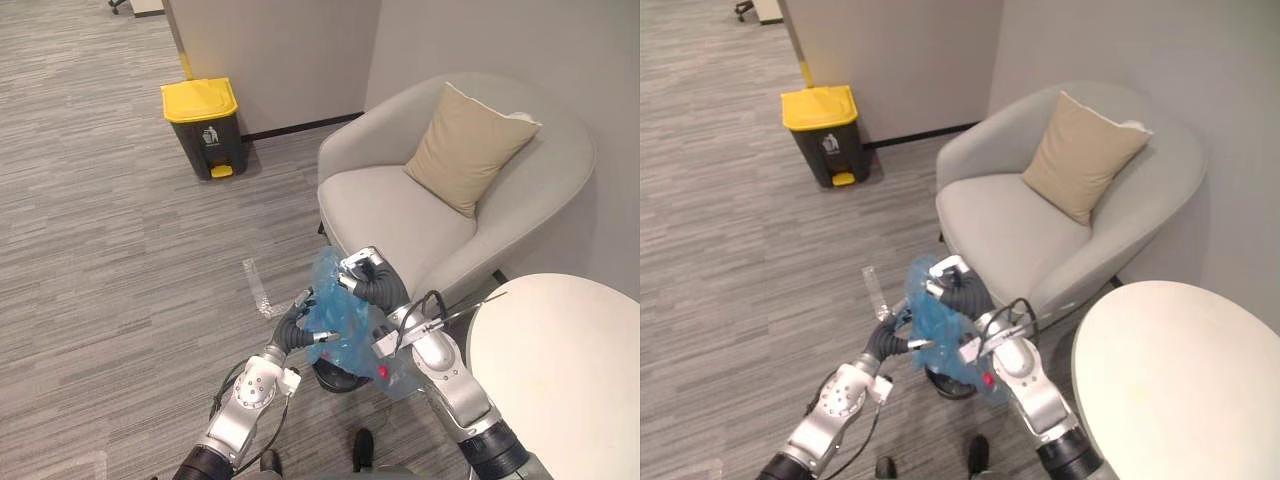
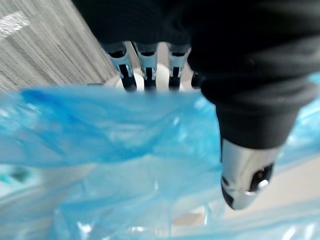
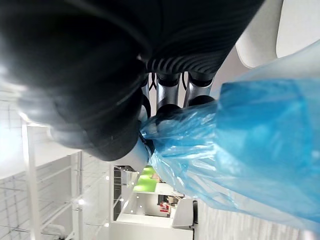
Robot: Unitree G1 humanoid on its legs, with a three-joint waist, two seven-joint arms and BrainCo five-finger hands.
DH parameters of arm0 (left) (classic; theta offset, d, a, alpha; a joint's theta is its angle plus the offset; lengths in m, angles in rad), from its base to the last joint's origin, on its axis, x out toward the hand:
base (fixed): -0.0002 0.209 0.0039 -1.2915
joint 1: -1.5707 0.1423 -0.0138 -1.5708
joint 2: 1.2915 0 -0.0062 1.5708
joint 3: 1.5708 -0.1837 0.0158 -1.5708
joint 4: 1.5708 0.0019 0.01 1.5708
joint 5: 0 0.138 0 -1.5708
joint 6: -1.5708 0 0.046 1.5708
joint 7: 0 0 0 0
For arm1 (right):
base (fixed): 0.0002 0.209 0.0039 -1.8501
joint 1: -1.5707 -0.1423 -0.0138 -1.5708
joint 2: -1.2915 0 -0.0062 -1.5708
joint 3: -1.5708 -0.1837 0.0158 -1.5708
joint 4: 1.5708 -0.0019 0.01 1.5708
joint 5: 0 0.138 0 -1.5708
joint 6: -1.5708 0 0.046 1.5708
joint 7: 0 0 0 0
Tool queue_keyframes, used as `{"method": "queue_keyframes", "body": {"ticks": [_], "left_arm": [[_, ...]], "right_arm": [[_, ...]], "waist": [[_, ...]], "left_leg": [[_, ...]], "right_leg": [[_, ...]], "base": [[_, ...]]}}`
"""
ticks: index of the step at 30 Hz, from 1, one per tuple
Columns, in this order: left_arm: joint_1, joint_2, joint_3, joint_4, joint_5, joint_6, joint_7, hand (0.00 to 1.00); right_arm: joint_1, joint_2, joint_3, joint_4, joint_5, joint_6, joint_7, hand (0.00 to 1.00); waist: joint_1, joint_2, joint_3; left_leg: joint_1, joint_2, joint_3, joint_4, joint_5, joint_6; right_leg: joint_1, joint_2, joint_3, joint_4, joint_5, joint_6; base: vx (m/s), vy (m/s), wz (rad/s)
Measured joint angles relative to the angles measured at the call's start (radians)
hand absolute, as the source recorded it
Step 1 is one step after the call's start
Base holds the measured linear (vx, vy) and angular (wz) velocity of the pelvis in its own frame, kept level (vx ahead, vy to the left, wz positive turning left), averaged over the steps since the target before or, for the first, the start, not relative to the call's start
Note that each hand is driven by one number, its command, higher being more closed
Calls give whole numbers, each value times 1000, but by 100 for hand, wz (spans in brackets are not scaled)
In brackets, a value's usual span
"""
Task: Gather rubbish on tea table into small bin, then transfer packed bag to large trash can.
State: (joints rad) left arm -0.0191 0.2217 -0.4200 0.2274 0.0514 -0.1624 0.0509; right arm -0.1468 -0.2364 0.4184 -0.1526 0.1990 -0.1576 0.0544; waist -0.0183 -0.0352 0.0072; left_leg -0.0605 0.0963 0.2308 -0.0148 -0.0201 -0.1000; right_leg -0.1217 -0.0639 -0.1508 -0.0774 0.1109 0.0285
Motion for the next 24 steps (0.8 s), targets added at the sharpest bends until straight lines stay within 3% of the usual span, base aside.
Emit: {"method": "queue_keyframes", "body": {"ticks": [12,13,18,24], "left_arm": [[-48,-46,-32,29,157,0,87,0],[-51,-52,-34,29,166,-1,102,100],[-88,-63,-48,39,204,-3,172,100],[-98,-81,-49,42,201,3,191,100]], "right_arm": [[-47,58,125,-12,135,0,13,100],[-50,67,136,-12,141,0,12,100],[-74,82,186,-12,177,1,3,100],[-101,85,236,-12,195,1,3,100]], "waist": [[0,-8,-18],[0,-8,-20],[0,-9,-22],[-1,-10,-23]], "left_leg": [[9,-1,5,-1,0,0],[9,-1,5,-1,0,0],[10,0,6,-1,1,0],[12,0,8,-1,1,0]], "right_leg": [[2,1,18,0,5,-1],[2,1,18,0,6,-1],[2,3,21,0,8,-1],[2,4,24,0,9,-2]], "base": [[-6,-5,-2],[0,0,0],[0,0,0],[0,-3,-1]]}}
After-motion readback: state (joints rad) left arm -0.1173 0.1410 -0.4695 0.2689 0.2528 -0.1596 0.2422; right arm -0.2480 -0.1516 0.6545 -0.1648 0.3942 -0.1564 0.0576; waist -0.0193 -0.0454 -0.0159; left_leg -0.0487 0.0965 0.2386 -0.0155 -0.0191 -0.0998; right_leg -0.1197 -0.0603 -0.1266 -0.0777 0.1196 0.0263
